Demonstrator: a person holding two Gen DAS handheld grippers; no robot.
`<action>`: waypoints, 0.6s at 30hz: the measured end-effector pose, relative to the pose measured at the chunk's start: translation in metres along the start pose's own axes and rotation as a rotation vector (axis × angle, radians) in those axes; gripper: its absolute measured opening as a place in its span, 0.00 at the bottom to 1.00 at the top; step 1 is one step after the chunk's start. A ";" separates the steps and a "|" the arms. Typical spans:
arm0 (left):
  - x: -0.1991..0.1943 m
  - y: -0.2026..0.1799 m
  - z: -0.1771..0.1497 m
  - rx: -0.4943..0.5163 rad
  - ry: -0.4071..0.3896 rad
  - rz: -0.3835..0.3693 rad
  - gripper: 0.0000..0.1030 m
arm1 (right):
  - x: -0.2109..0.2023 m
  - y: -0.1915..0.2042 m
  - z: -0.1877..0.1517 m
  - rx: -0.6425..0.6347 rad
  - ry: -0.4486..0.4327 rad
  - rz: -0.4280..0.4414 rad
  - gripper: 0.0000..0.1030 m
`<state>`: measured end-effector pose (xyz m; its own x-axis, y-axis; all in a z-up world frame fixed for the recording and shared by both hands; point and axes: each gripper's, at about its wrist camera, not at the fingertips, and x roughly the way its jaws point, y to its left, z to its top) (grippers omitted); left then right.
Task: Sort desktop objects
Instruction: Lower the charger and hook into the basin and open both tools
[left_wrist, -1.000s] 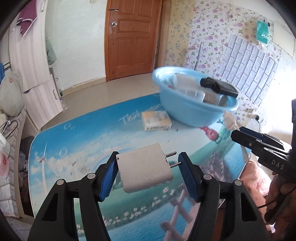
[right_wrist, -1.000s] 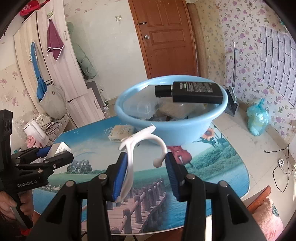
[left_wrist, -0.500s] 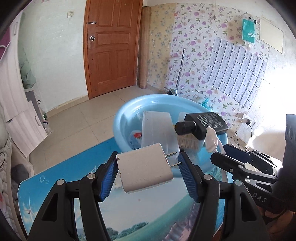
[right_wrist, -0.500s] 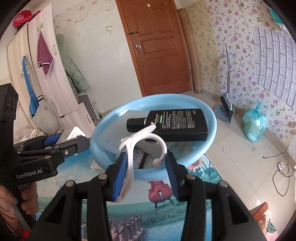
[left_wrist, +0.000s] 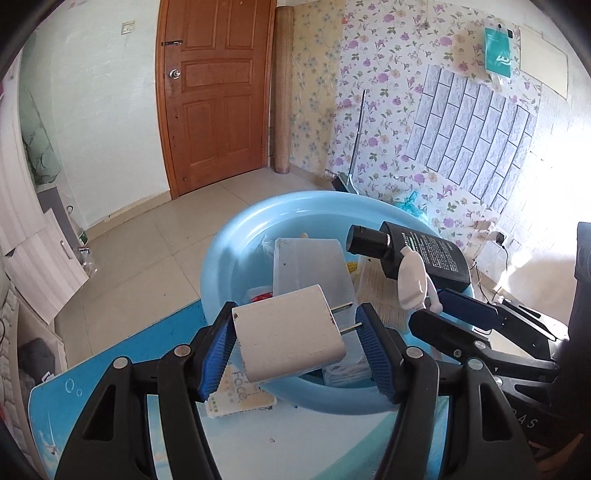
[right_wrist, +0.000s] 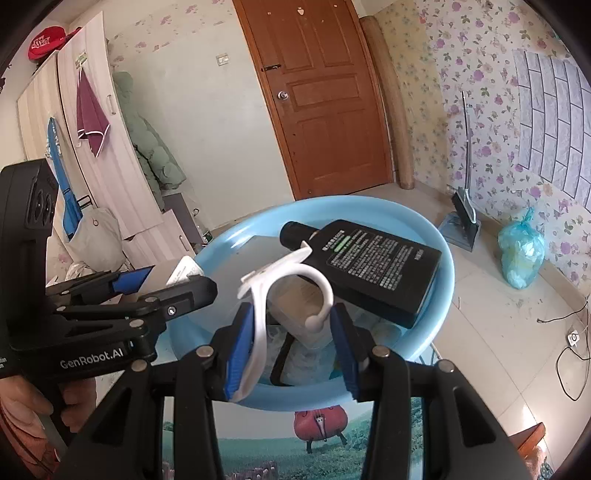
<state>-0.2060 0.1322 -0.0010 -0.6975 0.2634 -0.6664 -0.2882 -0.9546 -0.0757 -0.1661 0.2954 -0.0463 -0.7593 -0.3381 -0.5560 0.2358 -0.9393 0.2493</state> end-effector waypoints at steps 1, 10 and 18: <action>0.001 0.000 0.001 0.003 0.000 -0.001 0.63 | 0.001 0.001 0.000 -0.004 0.001 0.006 0.41; 0.016 0.003 0.010 -0.009 0.015 0.006 0.63 | 0.007 -0.001 0.001 0.002 0.014 -0.016 0.52; 0.030 -0.001 0.023 0.032 0.001 0.000 0.75 | -0.002 -0.006 -0.001 0.046 -0.022 -0.011 0.52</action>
<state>-0.2420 0.1444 -0.0041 -0.6965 0.2633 -0.6675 -0.3091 -0.9496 -0.0520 -0.1651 0.3014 -0.0474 -0.7748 -0.3259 -0.5418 0.1992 -0.9391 0.2799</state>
